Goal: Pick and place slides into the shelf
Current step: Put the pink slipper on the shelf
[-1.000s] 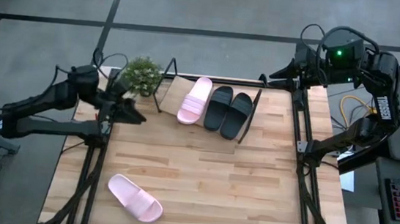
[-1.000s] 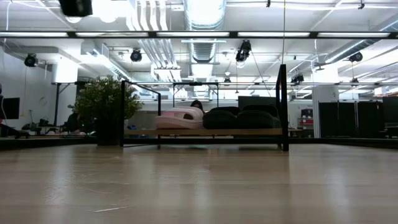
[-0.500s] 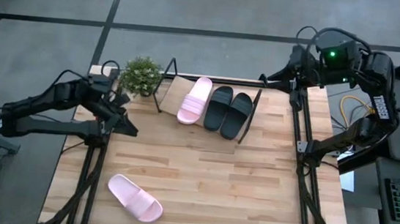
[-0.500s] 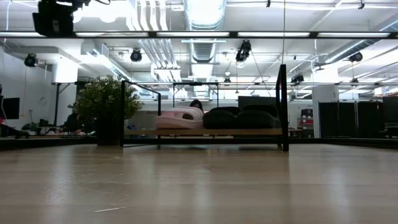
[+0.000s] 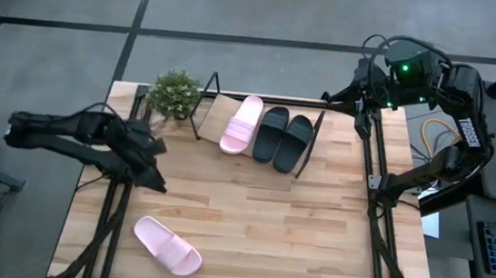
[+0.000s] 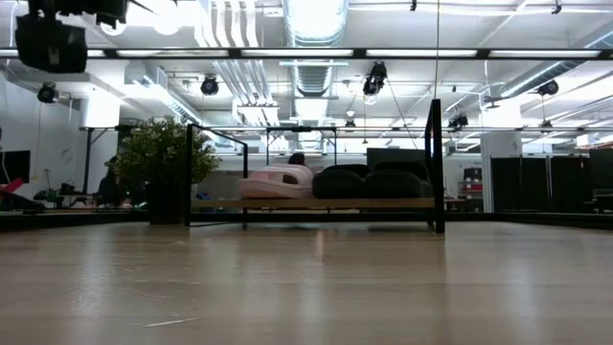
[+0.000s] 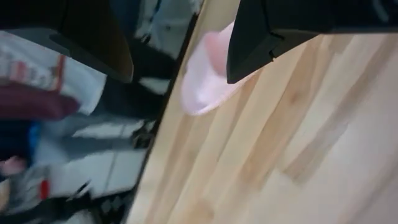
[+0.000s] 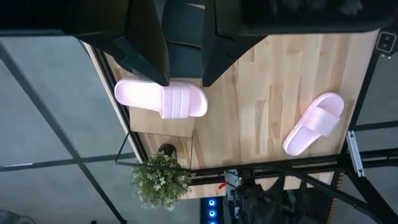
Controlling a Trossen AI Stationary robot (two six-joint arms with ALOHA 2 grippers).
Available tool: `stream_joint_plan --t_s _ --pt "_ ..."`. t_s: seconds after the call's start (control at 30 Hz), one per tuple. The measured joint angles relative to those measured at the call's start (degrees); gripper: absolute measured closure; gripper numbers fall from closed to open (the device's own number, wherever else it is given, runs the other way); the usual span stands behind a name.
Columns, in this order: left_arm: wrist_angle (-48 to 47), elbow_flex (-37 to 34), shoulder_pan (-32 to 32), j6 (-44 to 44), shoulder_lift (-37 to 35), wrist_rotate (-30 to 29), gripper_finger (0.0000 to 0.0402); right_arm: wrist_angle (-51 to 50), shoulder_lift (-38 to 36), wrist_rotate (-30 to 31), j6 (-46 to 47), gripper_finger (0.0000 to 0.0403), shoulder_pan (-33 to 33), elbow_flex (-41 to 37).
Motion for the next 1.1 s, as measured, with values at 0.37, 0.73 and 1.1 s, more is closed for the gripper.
stream_joint_plan --t_s 0.37,0.73,1.1 --pt "1.7 -6.5 -12.5 -8.3 7.8 -1.2 0.0157 0.0 0.0 0.0 -0.4 0.0320 0.0 0.0" --pt "24.3 -18.1 -22.3 -25.7 9.3 -4.3 0.0157 0.0 0.0 0.0 -0.6 0.0323 0.0 0.0" --pt "32.4 -19.2 -30.1 -35.4 16.0 -7.5 0.0157 0.0 0.0 0.0 -1.1 0.0323 0.0 -0.1"
